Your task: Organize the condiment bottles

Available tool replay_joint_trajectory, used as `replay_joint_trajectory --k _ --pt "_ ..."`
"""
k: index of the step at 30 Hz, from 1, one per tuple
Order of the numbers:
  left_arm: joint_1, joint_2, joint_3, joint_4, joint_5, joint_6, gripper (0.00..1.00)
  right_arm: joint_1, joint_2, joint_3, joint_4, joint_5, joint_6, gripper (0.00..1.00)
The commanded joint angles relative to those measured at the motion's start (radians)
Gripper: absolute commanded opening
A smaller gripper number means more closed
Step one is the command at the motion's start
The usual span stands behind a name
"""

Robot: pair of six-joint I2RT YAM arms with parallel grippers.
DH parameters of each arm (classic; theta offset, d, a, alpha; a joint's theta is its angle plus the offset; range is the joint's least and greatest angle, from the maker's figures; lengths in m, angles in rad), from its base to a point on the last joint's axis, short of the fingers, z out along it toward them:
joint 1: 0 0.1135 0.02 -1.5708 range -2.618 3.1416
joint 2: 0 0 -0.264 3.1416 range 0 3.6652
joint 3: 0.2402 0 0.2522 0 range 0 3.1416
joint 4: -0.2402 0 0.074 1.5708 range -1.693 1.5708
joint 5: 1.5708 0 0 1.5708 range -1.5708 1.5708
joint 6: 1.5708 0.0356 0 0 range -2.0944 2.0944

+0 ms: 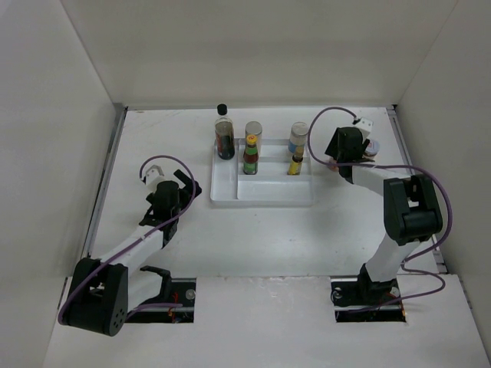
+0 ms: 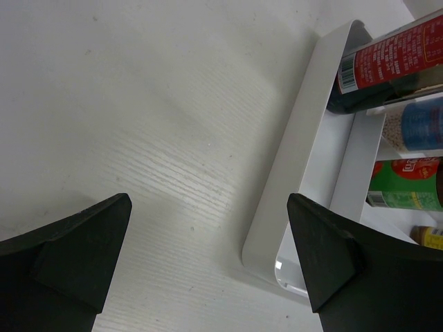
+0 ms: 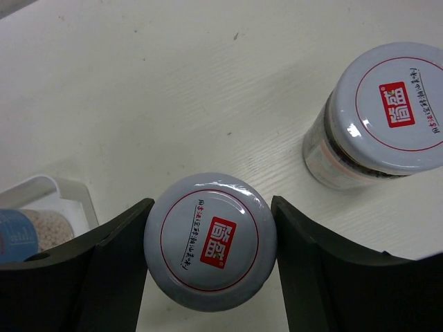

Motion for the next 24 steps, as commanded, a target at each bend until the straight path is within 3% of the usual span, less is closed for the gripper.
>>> replay_joint_trajectory --k 1,6,12,24 --pt "0.007 0.013 0.006 0.044 0.009 -0.006 1.00 0.002 -0.012 0.026 0.000 -0.011 0.021 0.61" --pt "0.009 0.004 0.003 0.050 0.012 -0.008 1.00 0.002 -0.036 -0.011 0.015 0.021 0.030 0.45" --pt "0.011 -0.007 -0.001 0.050 0.015 -0.008 1.00 0.046 -0.183 -0.106 0.064 0.050 0.067 0.44" --pt "0.012 -0.013 -0.005 0.047 0.015 -0.008 1.00 0.290 -0.528 -0.335 0.058 0.154 0.059 0.44"
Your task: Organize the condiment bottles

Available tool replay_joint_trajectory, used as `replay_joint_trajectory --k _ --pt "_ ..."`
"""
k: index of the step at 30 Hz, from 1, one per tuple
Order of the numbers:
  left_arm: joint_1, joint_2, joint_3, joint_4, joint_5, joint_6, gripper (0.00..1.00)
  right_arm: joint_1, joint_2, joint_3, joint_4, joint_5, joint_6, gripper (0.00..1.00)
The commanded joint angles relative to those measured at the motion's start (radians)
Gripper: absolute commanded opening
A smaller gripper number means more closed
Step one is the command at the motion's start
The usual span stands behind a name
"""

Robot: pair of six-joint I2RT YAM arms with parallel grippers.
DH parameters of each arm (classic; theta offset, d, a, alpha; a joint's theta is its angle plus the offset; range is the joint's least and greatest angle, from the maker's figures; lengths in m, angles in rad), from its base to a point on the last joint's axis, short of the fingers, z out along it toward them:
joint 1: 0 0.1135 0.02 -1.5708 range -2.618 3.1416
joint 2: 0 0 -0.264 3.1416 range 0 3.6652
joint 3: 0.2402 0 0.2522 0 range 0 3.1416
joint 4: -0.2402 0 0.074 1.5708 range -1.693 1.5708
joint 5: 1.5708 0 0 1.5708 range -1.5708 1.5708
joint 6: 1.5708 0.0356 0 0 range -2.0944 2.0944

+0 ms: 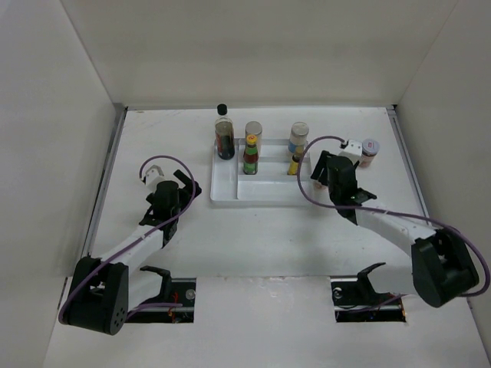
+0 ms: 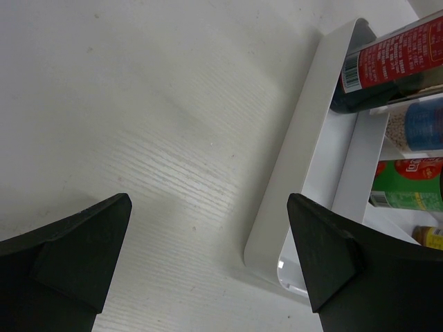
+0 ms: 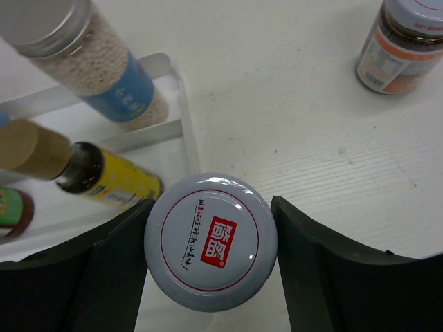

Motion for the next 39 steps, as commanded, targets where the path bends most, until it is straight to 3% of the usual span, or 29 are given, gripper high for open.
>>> replay_joint_trajectory --k 1,6,12,20,28,31,33,36,39 --pt "0.004 -0.027 -0.008 0.049 0.007 -0.007 1.00 0.058 -0.107 -0.020 0.084 0.072 0.007 0.44" --pt "0.006 -0.016 -0.006 0.053 0.005 -0.007 1.00 0.225 -0.141 -0.026 0.071 0.061 0.030 0.44" --pt "0.004 -0.001 0.003 0.050 0.004 -0.007 1.00 0.400 0.037 0.100 0.212 0.008 0.004 0.45" --pt "0.011 -0.016 -0.008 0.052 0.010 -0.007 1.00 0.449 0.267 0.275 0.291 -0.069 -0.019 0.45" --pt "0.011 -0.002 -0.005 0.052 0.019 -0.008 1.00 0.449 0.387 0.299 0.301 -0.078 -0.018 0.47" --pt "0.009 -0.005 -0.005 0.056 0.019 -0.010 1.00 0.463 0.396 0.302 0.289 -0.078 -0.027 0.54" --pt "0.009 0.003 -0.005 0.058 0.018 -0.010 1.00 0.466 0.381 0.302 0.282 -0.080 -0.041 0.66" --pt "0.011 0.004 0.000 0.052 0.025 -0.010 1.00 0.466 0.321 0.295 0.271 -0.074 -0.076 0.80" --pt "0.011 -0.013 -0.009 0.059 0.019 -0.010 1.00 0.454 0.221 0.254 0.256 -0.066 -0.096 0.87"
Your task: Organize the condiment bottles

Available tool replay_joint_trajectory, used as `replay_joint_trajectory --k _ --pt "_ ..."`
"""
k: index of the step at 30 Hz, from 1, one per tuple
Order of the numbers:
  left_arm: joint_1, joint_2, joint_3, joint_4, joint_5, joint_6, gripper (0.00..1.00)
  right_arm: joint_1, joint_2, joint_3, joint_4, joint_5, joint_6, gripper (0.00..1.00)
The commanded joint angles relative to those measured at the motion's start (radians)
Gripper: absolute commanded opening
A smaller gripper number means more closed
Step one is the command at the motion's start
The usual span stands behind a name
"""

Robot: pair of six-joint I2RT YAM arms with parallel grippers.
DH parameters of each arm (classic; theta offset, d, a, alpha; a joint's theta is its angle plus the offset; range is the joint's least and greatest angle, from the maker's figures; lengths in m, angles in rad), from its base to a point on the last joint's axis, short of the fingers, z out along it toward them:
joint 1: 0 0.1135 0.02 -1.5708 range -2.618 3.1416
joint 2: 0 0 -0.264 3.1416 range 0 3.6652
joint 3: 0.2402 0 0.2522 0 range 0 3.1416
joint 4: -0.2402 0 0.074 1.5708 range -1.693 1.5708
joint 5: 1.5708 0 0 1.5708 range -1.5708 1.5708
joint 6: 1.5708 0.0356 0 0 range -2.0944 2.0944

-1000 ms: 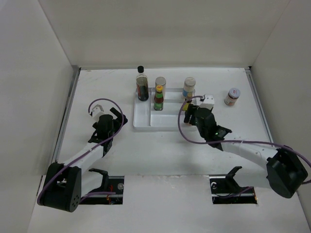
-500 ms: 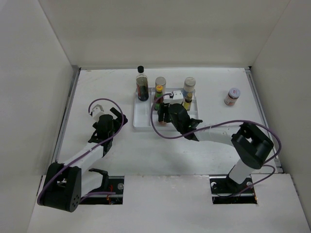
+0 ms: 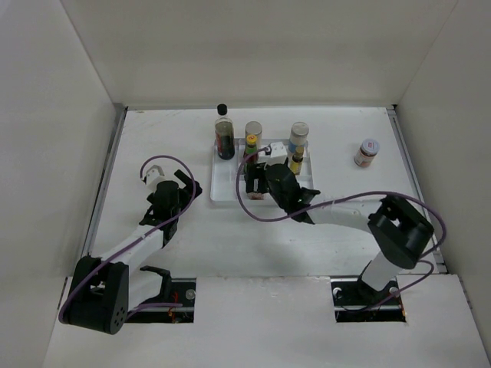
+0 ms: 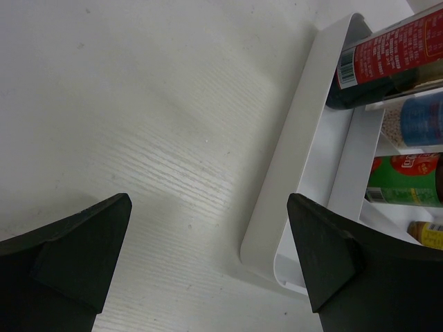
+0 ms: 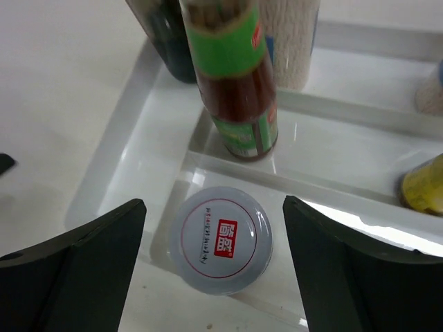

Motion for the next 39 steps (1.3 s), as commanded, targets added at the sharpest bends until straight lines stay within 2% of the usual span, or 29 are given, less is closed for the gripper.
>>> replay_joint_trajectory --k 1,6,9,12,17,21,26,39 --pt "0.012 -0.017 -0.010 0.053 0.000 -0.006 1.00 -0.019 -0.178 -0.012 0.069 0.018 -0.037 0.88" --pt "0.003 -0.015 -0.008 0.053 -0.002 -0.006 1.00 -0.151 -0.391 -0.137 0.051 0.086 -0.030 0.88" --pt "0.004 -0.034 -0.014 0.053 -0.003 -0.006 1.00 -0.287 -0.505 -0.206 0.020 0.179 -0.002 0.87" --pt "0.004 -0.069 -0.028 0.056 -0.006 -0.008 1.00 -0.438 -0.528 -0.236 0.000 0.218 0.048 0.88" --pt "-0.001 -0.074 -0.033 0.057 -0.026 -0.008 1.00 -0.653 -0.441 -0.191 -0.038 0.222 0.056 0.89" --pt "-0.007 -0.048 -0.024 0.057 -0.026 -0.008 1.00 -0.777 -0.324 -0.103 -0.053 0.198 0.052 0.96" --pt "-0.007 -0.040 -0.021 0.057 -0.021 -0.008 1.00 -0.842 -0.148 0.051 -0.119 0.136 0.038 1.00" --pt "-0.004 -0.011 -0.011 0.062 -0.021 -0.006 1.00 -0.923 0.076 0.166 -0.153 -0.038 0.053 0.98"
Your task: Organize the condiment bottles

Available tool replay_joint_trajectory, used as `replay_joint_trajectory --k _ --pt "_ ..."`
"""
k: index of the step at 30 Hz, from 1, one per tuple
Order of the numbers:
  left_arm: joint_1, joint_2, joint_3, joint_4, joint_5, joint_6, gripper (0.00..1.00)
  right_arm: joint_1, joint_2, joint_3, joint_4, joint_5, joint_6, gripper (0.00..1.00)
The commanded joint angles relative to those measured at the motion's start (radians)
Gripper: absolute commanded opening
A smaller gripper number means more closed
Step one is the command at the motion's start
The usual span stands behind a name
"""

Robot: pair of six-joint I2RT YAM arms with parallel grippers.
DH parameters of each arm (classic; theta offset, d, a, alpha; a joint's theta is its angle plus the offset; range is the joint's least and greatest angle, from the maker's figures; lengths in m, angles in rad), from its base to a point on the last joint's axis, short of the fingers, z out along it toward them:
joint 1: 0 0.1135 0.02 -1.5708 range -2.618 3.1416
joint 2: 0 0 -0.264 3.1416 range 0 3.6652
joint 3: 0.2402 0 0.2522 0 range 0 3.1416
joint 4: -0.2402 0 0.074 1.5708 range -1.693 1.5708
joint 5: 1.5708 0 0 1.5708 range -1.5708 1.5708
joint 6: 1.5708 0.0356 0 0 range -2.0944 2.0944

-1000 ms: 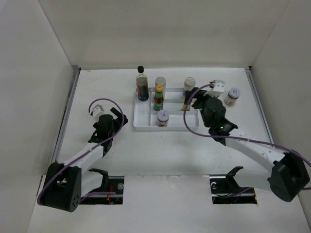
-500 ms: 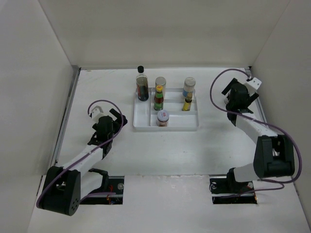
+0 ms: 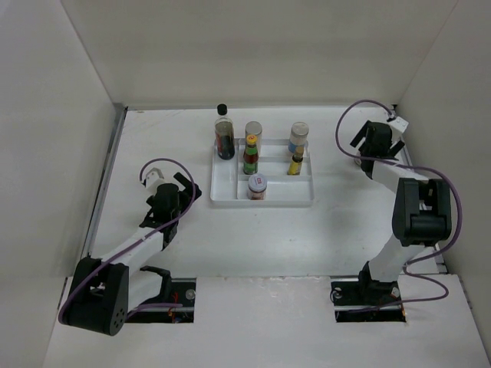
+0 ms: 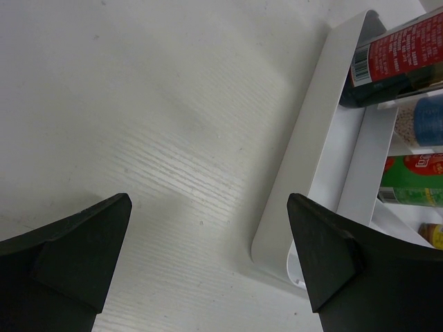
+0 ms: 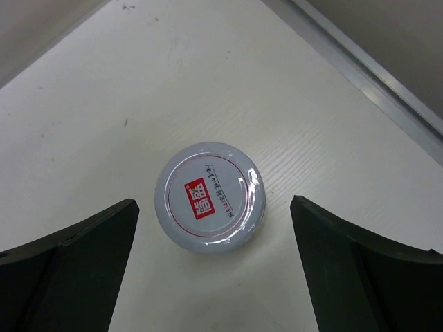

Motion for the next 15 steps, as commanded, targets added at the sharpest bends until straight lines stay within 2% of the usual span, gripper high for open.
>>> replay_joint_trajectory --k 1,3,8,11,15 --pt "-0.001 -0.001 0.017 0.052 -0.003 -0.004 1.00 -0.011 0.049 0.078 -0.007 -0.083 0.011 0.97" --pt "-0.001 0.003 0.018 0.052 -0.004 -0.004 1.00 -0.013 0.066 0.088 -0.015 -0.095 0.009 0.92" --pt "0.003 -0.009 0.012 0.052 -0.001 -0.004 1.00 -0.014 0.087 0.101 -0.006 -0.081 0.005 0.66" --pt "0.000 0.006 0.020 0.052 -0.003 -0.004 1.00 -0.011 0.064 0.069 0.016 -0.043 0.005 0.54" --pt "0.000 -0.004 0.017 0.052 -0.001 -0.004 1.00 -0.001 -0.008 -0.008 0.074 -0.031 0.015 0.50"
